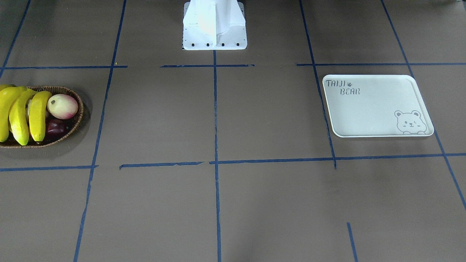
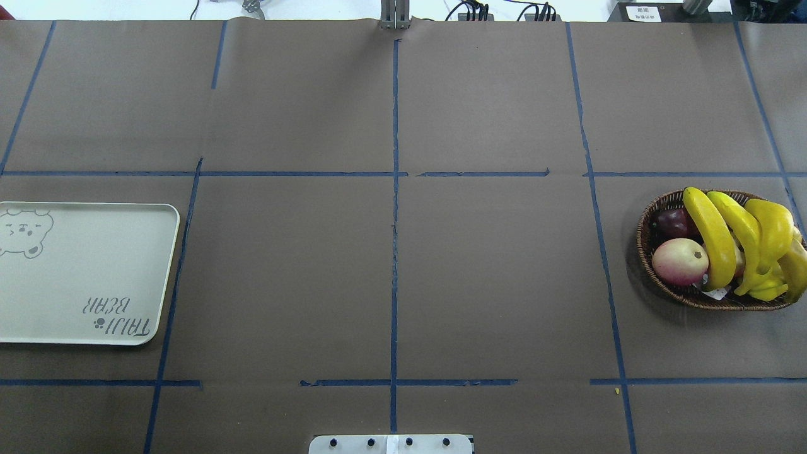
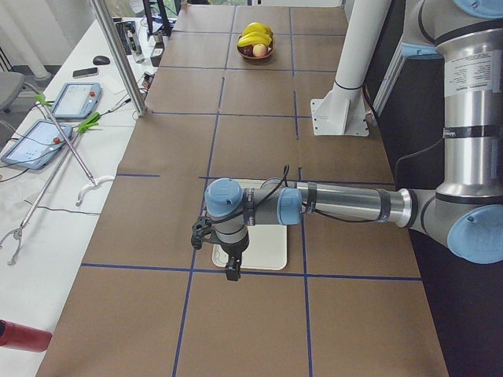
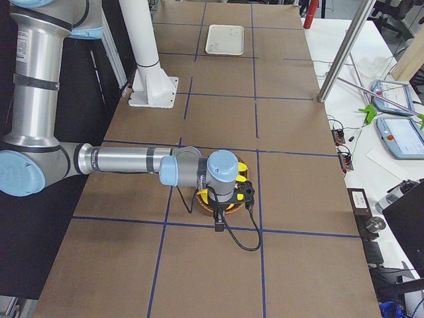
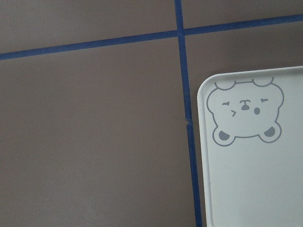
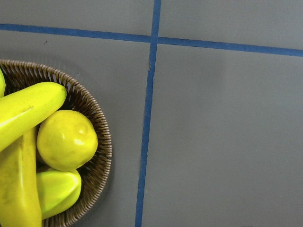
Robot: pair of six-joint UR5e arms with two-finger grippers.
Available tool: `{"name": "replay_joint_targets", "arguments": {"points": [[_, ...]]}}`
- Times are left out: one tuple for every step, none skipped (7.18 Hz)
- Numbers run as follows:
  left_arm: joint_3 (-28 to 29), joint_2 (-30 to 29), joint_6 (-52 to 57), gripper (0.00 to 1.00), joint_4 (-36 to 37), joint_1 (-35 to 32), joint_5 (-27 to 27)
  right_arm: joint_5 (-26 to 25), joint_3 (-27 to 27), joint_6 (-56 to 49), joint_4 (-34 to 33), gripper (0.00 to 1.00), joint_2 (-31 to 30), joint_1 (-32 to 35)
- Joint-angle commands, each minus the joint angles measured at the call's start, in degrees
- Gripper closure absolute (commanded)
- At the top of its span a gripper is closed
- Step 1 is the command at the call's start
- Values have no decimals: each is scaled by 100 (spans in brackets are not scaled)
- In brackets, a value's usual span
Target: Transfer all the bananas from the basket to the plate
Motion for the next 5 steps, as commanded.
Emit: {"name": "replay_joint_targets", "arguments": {"points": [[-3, 9, 26, 0, -42, -9, -1, 0, -1, -1, 0, 0, 0, 0], [-3, 0, 9, 0, 1, 17, -1, 0, -1, 8, 0, 0, 0, 0], [5, 0, 9, 0, 2, 18, -1, 17, 16, 17, 0, 0, 17, 0], [5, 0, 9, 0, 2, 18, -1, 244, 34, 156, 0, 0, 61, -9], [14, 0, 9, 0, -16, 18, -1, 324, 225, 645, 9, 0, 88, -35]]}}
